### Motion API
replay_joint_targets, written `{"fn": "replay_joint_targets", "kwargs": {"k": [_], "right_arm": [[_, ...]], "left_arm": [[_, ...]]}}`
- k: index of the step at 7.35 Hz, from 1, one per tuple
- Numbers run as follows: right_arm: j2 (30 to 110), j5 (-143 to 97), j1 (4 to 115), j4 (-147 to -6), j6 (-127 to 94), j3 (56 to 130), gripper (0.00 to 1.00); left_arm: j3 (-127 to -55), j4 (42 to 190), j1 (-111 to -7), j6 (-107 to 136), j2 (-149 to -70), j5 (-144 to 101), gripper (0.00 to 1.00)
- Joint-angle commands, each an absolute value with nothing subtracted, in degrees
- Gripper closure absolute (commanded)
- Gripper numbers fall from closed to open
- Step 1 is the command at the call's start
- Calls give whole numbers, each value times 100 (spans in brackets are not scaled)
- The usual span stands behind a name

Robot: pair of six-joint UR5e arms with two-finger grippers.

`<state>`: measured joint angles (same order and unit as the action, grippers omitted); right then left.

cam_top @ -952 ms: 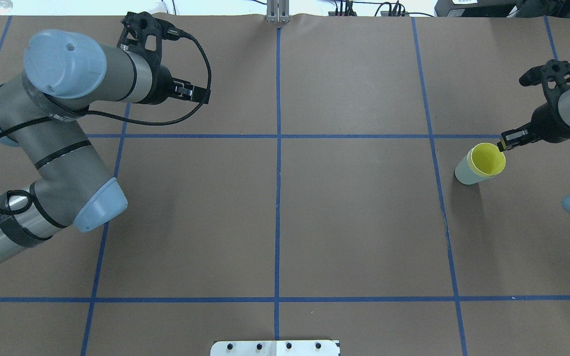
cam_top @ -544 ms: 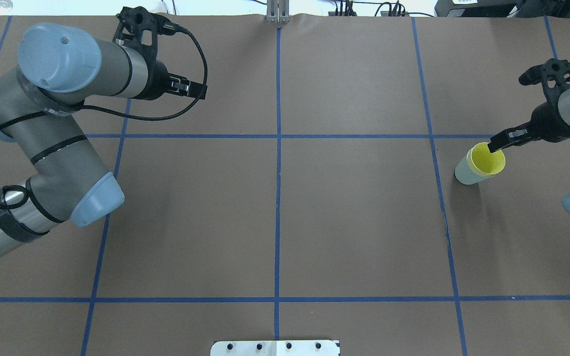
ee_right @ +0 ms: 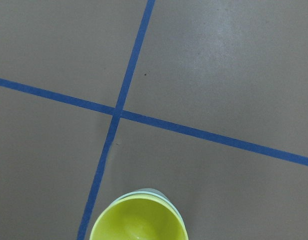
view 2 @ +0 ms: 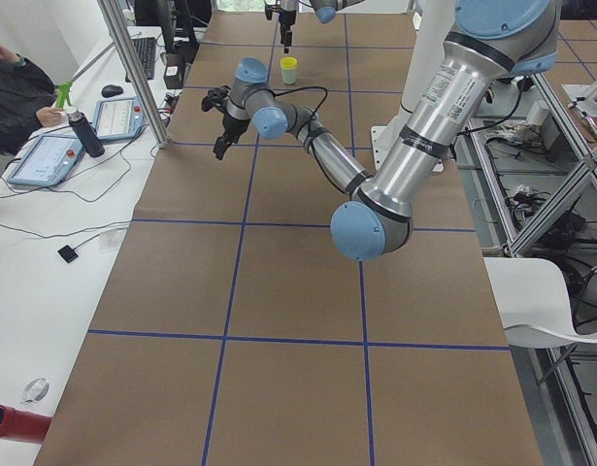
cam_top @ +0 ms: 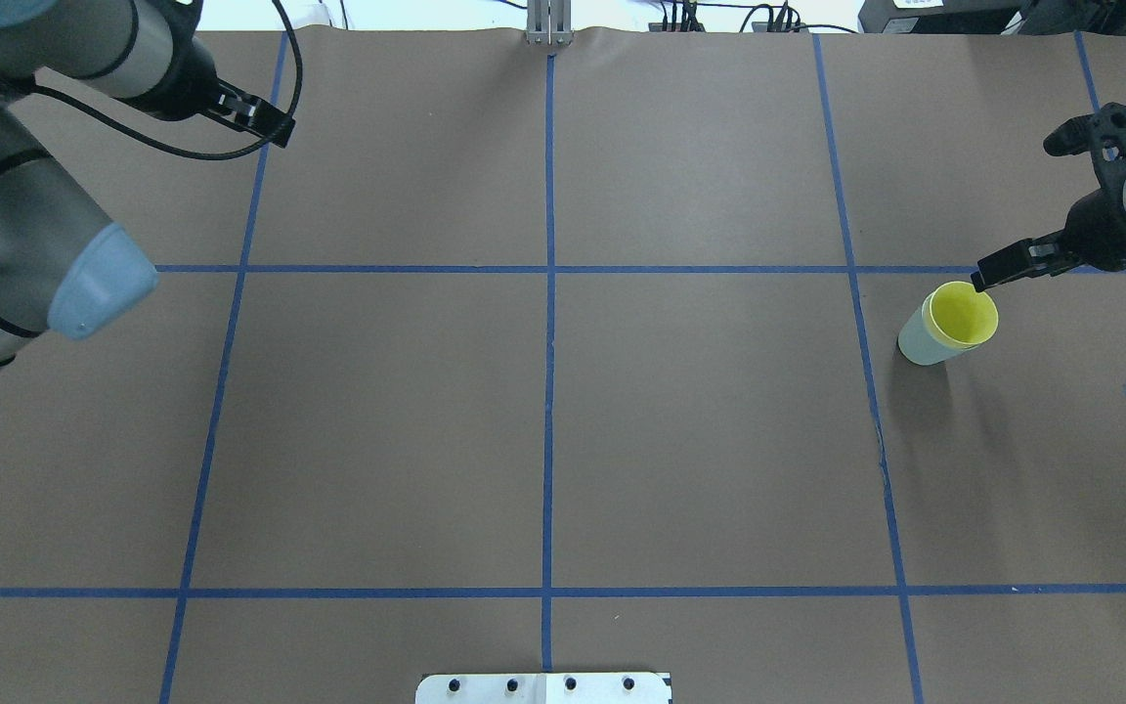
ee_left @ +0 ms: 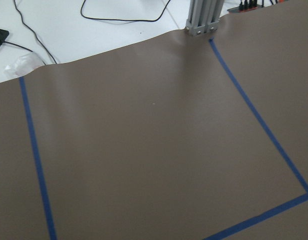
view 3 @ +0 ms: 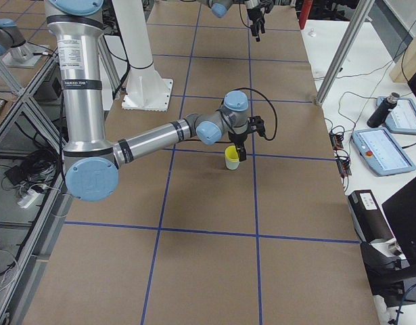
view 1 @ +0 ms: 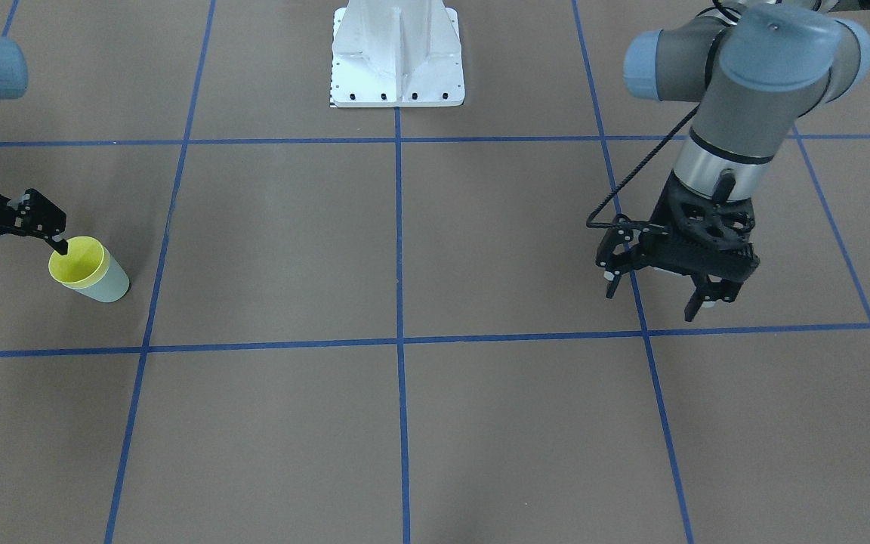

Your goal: Transfer and stack yellow cup on green cup

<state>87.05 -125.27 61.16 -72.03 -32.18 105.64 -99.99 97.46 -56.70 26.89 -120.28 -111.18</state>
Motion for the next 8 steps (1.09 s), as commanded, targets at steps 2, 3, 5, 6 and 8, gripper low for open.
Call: {"fn": "replay_joint_targets", "kwargs": {"k": [2,3,5,6,8], "right_arm": [[8719,-12630,6809,-8037,-1942,10538,1],[8701,-12621,7125,-8468,-1203,10538,1],[8753,-12813,7505,-8666,-512,10355,1],[8763,-13049,7680,-8675,-344,10206,1],[9007,-13228,7927,-8666,-255,10037,1]], "left_arm": [[-9784,8719,-7053,279,-11656,-12019,0],[-9513,8719,-7536,-345,-11559,-12615,0],[-9282,8727,-7971,-589,-11200,-13157,0],[-9307,8684,-8172,-328,-11067,-13175,0],[-9412,9085,-8402,-746,-10358,-13148,0]]}}
